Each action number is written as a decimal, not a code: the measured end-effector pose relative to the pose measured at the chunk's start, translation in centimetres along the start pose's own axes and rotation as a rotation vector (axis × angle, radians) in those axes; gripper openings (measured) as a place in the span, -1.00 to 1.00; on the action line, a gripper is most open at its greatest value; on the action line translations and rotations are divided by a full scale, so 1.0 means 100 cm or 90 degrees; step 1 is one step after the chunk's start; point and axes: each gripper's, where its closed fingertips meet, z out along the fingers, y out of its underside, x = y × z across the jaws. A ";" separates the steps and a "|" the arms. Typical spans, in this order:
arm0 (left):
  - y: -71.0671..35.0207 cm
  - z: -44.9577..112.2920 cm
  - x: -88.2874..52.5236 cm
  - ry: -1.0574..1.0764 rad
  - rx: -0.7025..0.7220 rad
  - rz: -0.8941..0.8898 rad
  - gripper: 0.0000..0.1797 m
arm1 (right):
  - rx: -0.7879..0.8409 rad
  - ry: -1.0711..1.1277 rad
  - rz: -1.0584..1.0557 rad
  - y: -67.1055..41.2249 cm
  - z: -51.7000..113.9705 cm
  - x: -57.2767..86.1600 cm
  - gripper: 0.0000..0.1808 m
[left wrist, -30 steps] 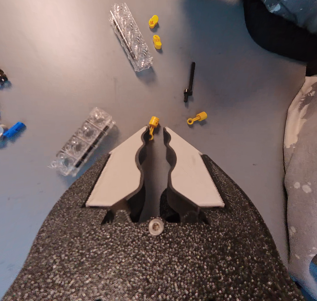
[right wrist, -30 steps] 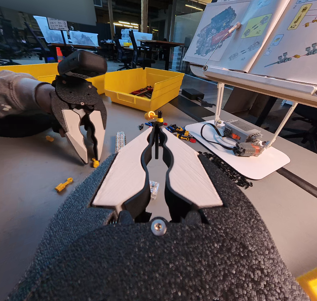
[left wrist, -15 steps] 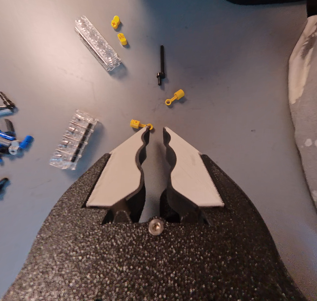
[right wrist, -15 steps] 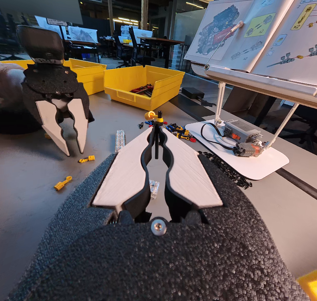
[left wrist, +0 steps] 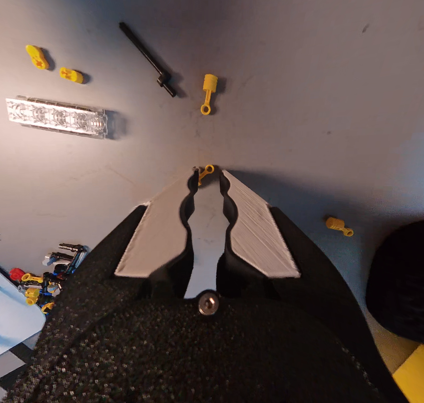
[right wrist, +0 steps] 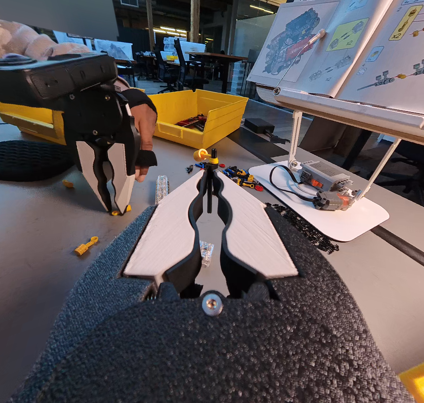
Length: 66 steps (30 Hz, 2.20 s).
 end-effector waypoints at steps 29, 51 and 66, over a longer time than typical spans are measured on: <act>0.017 -0.007 -0.005 -0.015 0.064 -0.162 -0.90 | -0.005 -0.007 0.003 0.001 0.001 -0.001 -0.96; -0.035 -0.069 -0.057 -0.043 0.625 -0.661 -0.93 | 0.019 -0.017 0.001 -0.004 -0.002 -0.004 -0.96; -0.042 -0.123 -0.097 -0.348 0.701 -0.665 -0.92 | 0.093 -0.067 0.188 -0.026 0.008 -0.019 -0.96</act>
